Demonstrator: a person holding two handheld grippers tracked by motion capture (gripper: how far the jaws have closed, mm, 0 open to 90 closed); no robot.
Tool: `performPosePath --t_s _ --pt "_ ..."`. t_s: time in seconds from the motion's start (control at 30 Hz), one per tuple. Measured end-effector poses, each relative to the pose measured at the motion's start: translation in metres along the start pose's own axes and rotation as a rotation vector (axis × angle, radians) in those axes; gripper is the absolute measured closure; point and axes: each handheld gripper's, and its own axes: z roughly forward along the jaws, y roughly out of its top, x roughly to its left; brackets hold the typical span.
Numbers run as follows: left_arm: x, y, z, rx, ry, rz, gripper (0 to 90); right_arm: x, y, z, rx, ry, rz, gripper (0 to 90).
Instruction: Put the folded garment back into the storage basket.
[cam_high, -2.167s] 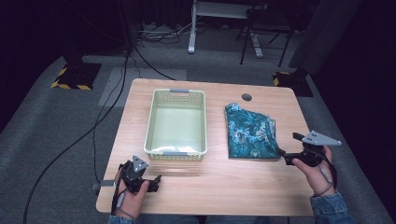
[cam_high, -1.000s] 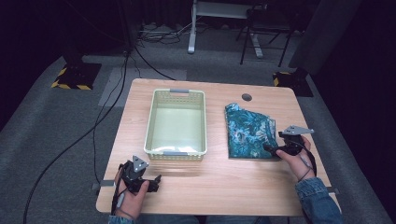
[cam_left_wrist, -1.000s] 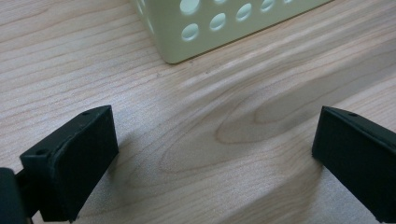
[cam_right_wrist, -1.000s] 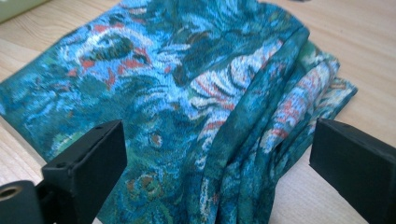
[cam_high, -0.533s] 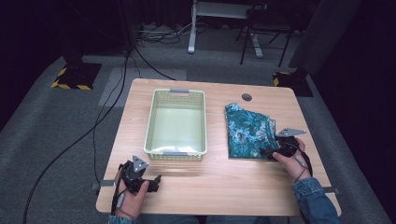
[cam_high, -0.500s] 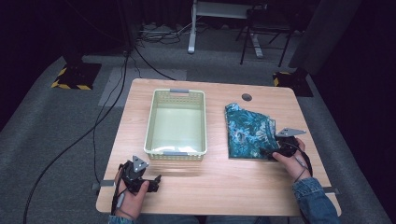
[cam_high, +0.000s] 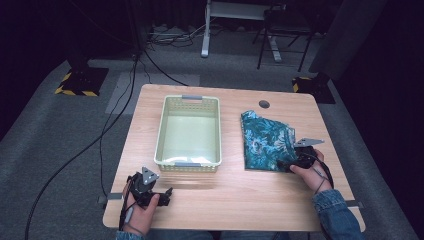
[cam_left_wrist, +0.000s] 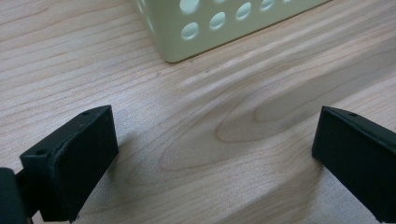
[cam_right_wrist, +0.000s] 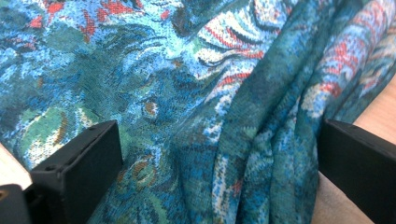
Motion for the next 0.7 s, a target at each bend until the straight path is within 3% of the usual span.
performPosePath --t_s 0.1,0.27,0.5,0.63,0.67,0.7 --pt "0.0 0.0 -0.0001 0.0 0.0 0.001 0.0 -0.0018 -0.0019 0.0007 -0.004 0.011 0.033 0.5" --pt "-0.0001 -0.0002 -0.0002 0.001 0.0 0.001 0.0 -0.001 -0.0001 0.0005 0.013 0.004 0.04 1.1" --pt "-0.0002 -0.0003 -0.0003 0.0 0.0 0.0 0.0 0.0014 0.0015 -0.0012 0.008 -0.002 0.05 10.0" --pt "-0.0002 -0.0003 -0.0003 0.0 0.0 0.0 0.0 0.0024 0.0 -0.0052 -0.041 0.017 0.044 41.0" --pt "-0.0002 -0.0004 -0.0004 0.001 0.0 -0.001 0.0 0.0039 -0.0001 -0.0063 -0.051 0.034 0.044 53.8" --pt "-0.0002 -0.0004 -0.0004 0.001 0.0 -0.001 0.0 0.0039 -0.0001 -0.0063 -0.051 0.034 0.044 53.8"
